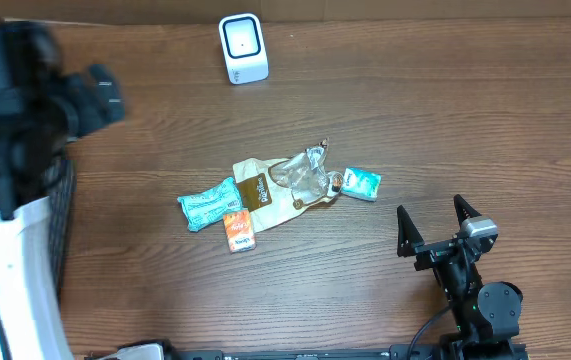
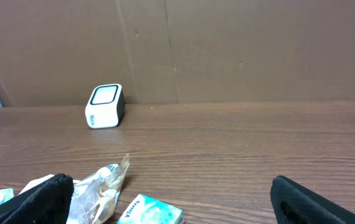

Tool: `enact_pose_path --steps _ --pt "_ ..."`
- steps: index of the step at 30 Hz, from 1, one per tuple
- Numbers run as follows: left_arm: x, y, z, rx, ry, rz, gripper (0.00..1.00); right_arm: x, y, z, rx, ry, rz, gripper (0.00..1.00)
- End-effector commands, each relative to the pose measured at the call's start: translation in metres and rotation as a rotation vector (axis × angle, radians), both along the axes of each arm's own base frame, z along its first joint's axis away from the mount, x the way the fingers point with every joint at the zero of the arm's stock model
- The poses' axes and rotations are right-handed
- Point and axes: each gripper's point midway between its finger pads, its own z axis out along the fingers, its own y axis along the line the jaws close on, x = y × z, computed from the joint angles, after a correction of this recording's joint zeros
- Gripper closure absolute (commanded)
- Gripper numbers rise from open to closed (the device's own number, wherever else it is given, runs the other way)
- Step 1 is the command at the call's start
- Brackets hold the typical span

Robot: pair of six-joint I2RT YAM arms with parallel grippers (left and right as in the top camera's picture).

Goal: Scan the item barcode
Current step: 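Move the left gripper back into the basket toward the green-lidded jar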

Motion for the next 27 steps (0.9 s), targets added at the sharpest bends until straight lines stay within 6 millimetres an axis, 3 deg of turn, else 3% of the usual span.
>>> enact_pose_path --steps 1,4,12,19,27 --pt "-0.026 0.045 0.017 0.025 -0.044 0.178 0.00 0.000 -0.001 -0.002 0.003 -0.002 -0.005 0.00" --pt "-0.047 0.081 0.007 0.012 0.004 0.311 0.00 0.000 -0.001 -0.002 0.003 -0.002 -0.005 0.00" --pt "-0.096 0.150 -0.027 0.005 0.178 0.642 0.02 0.000 -0.001 -0.002 0.003 -0.002 -0.005 0.00" --pt "-0.118 0.175 -0.066 -0.058 0.291 0.770 0.02 0.000 -0.001 -0.002 0.003 -0.002 -0.005 0.00" --pt "-0.153 0.198 -0.132 -0.134 0.431 0.882 0.00 0.000 -0.001 -0.002 0.003 -0.002 -0.005 0.00"
